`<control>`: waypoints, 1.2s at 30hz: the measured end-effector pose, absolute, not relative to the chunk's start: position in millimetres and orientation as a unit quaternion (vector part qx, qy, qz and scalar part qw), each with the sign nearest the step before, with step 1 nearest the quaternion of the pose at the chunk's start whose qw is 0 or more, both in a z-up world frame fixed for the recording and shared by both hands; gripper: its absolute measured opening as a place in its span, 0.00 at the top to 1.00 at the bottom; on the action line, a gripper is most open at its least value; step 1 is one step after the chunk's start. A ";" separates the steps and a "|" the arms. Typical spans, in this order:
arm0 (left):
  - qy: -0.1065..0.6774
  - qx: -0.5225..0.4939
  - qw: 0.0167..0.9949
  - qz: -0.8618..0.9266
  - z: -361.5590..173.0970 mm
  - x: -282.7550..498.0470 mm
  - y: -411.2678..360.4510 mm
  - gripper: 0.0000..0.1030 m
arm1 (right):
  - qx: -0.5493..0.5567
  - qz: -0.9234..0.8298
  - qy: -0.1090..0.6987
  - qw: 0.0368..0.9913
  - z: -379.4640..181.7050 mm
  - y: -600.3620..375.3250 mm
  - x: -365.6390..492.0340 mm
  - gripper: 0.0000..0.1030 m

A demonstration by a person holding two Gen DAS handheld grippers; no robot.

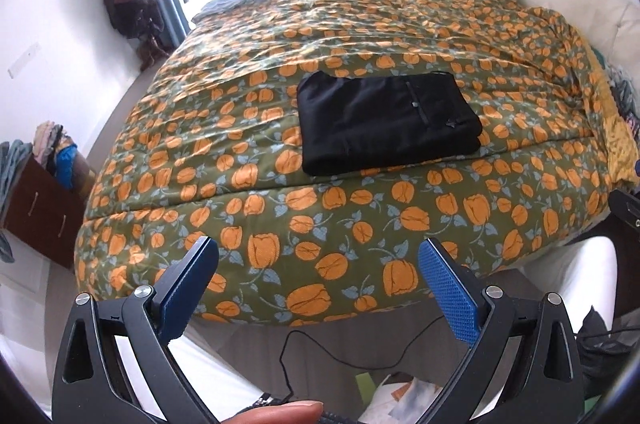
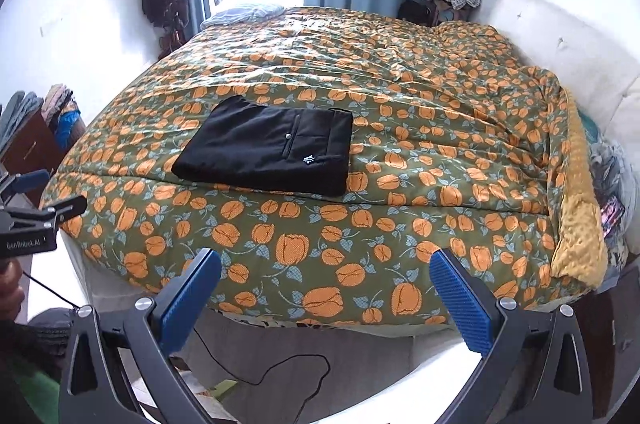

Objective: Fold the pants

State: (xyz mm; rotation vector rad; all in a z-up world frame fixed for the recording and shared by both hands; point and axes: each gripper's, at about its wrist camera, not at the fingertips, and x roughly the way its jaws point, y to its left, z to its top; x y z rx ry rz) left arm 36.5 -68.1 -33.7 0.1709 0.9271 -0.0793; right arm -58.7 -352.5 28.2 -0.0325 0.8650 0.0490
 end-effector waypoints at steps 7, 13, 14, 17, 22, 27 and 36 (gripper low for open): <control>0.438 0.082 0.895 -0.037 -27.5 26.6 -67.9 0.02 | -0.006 0.022 0.412 0.911 35.2 -348.6 -60.1 0.00; 0.429 0.089 0.898 -0.038 -23.2 24.4 -69.1 0.02 | -0.004 0.026 0.403 0.915 40.3 -342.8 -60.9 0.00; 0.427 0.092 0.899 -0.039 -22.3 23.6 -70.0 0.02 | -0.005 0.027 0.403 0.915 40.1 -341.9 -60.8 0.00; 0.423 0.095 0.900 -0.041 -20.3 22.1 -71.7 0.02 | -0.008 0.028 0.403 0.915 40.8 -339.6 -61.3 0.00; 0.424 0.094 0.900 -0.042 -19.6 21.3 -73.0 0.02 | -0.013 0.030 0.406 0.913 38.9 -337.1 -61.5 0.00; 0.423 0.092 0.900 -0.044 -18.9 21.4 -73.1 0.02 | -0.016 0.035 0.412 0.911 35.5 -334.0 -60.9 0.00; 0.424 0.086 0.900 -0.050 -18.9 22.4 -71.0 0.02 | -0.016 0.040 0.418 0.907 31.0 -330.6 -59.0 0.00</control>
